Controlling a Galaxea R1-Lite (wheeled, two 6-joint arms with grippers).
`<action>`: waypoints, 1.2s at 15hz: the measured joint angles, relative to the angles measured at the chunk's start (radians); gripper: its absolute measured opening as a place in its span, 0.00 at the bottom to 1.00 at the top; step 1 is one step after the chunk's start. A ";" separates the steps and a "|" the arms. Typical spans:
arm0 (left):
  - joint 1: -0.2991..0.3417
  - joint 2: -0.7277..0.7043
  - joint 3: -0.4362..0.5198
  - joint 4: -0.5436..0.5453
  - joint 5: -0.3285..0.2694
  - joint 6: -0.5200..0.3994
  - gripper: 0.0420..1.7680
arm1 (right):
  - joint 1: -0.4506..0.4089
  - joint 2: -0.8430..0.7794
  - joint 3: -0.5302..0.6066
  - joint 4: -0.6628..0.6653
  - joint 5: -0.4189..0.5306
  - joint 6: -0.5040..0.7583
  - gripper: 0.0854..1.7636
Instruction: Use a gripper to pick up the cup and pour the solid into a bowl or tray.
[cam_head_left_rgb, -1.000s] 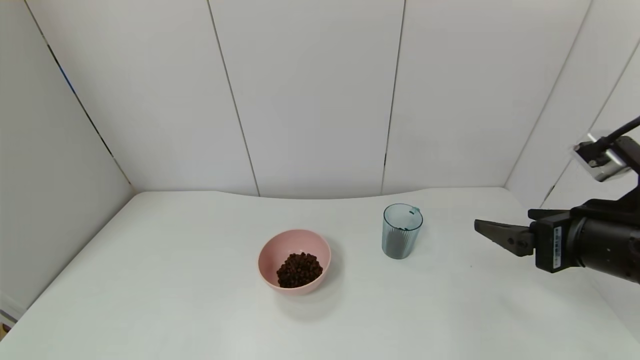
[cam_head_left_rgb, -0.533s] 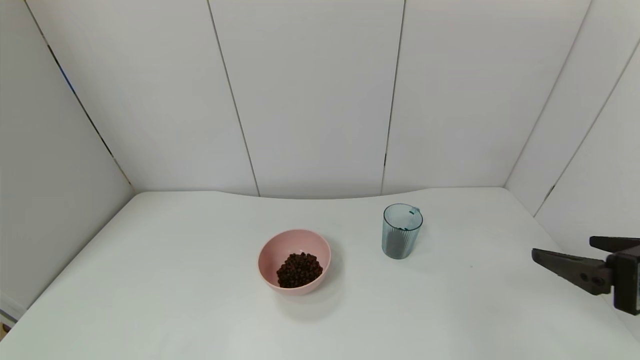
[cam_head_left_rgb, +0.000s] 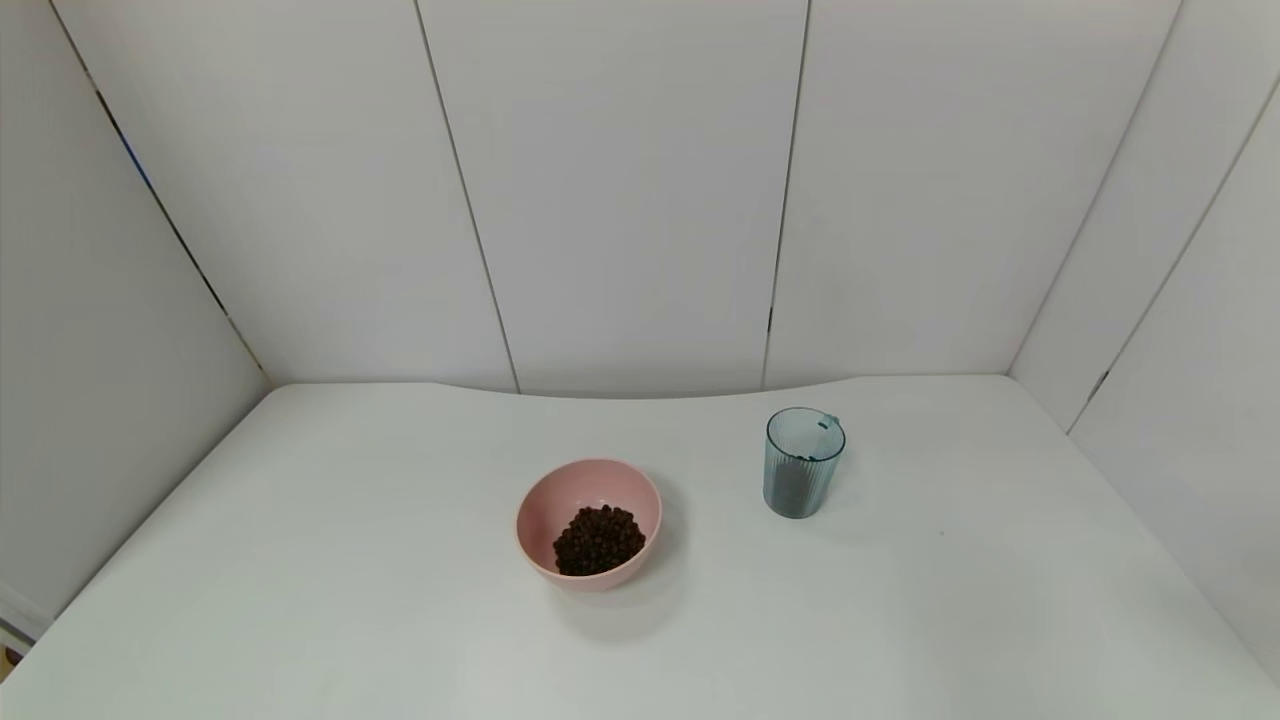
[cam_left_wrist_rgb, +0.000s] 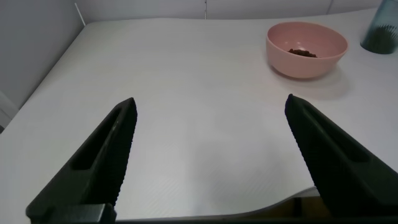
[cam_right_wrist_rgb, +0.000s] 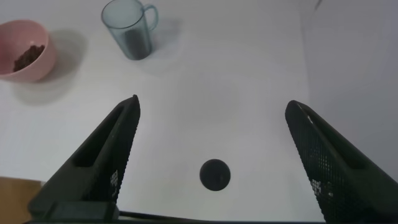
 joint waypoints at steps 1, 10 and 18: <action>0.000 0.000 0.000 0.000 0.000 0.000 0.97 | -0.005 -0.034 0.013 0.007 -0.047 0.011 0.96; 0.000 0.000 0.000 0.000 0.000 0.000 0.97 | -0.145 -0.210 0.085 0.010 -0.260 0.015 0.96; 0.000 0.000 0.000 0.000 0.000 0.000 0.97 | -0.346 -0.351 0.180 -0.005 -0.186 -0.098 0.96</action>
